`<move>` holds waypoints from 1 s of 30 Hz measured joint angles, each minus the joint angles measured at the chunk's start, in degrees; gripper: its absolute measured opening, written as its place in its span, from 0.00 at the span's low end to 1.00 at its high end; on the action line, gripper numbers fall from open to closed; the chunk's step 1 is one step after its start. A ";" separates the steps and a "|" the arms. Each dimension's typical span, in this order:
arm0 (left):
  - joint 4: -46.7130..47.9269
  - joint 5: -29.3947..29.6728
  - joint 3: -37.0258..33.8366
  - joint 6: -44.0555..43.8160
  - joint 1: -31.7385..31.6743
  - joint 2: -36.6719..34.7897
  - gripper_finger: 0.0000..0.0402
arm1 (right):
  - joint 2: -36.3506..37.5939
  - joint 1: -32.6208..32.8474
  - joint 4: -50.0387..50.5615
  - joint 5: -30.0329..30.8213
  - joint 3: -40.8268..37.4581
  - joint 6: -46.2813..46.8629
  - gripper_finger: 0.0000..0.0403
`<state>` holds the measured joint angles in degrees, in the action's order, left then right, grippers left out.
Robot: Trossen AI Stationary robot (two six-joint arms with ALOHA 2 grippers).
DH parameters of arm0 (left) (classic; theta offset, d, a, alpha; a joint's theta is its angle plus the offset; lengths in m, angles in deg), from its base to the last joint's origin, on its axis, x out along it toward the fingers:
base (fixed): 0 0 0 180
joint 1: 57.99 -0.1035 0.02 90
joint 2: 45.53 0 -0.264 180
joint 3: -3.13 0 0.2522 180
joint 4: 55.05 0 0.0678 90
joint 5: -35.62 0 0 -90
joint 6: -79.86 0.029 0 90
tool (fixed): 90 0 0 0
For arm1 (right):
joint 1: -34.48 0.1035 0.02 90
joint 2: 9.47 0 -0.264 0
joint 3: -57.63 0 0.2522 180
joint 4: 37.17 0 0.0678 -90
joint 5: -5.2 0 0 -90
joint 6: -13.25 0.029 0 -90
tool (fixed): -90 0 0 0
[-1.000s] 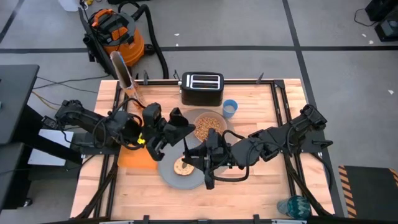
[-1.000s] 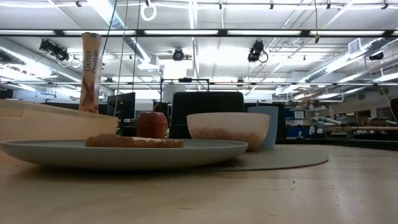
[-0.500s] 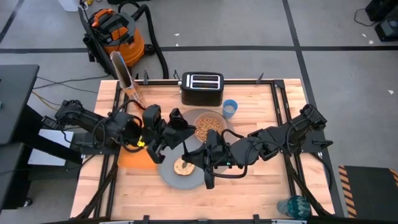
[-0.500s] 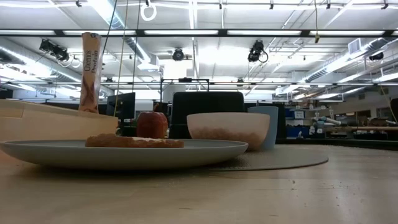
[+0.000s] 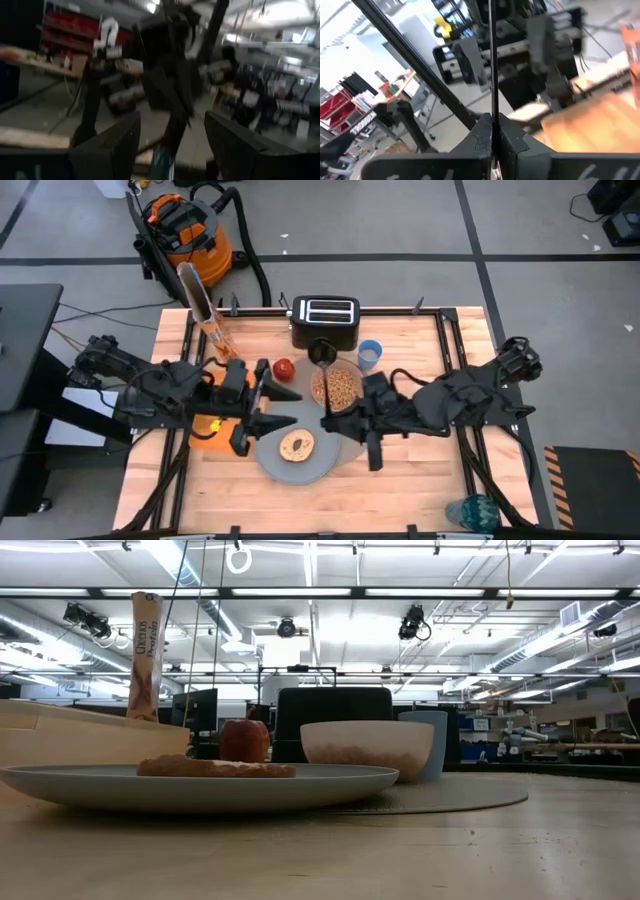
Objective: Arrange a breakfast setting
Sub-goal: Remove the black spoon from the blue glass and place it on the middle right of the gray placemat
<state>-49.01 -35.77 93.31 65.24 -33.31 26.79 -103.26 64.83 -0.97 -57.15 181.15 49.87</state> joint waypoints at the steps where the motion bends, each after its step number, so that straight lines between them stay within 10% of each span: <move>1: 2.77 0.02 0.02 -0.46 0.49 -0.86 0.57 | 0.58 0.27 1.91 0.23 0.00 1.52 0.03; 11: 25.98 8.72 0.02 -5.83 11.55 -5.84 0.53 | 4.09 2.55 26.63 4.47 -3.39 23.46 0.03; 30: 30.41 23.53 -0.02 -13.32 23.22 -4.60 0.52 | 28.51 8.06 8.41 -0.06 -57.92 71.18 0.03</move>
<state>-18.60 -12.24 93.29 51.92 -10.10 22.19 -74.76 72.89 7.43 -57.21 123.23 121.05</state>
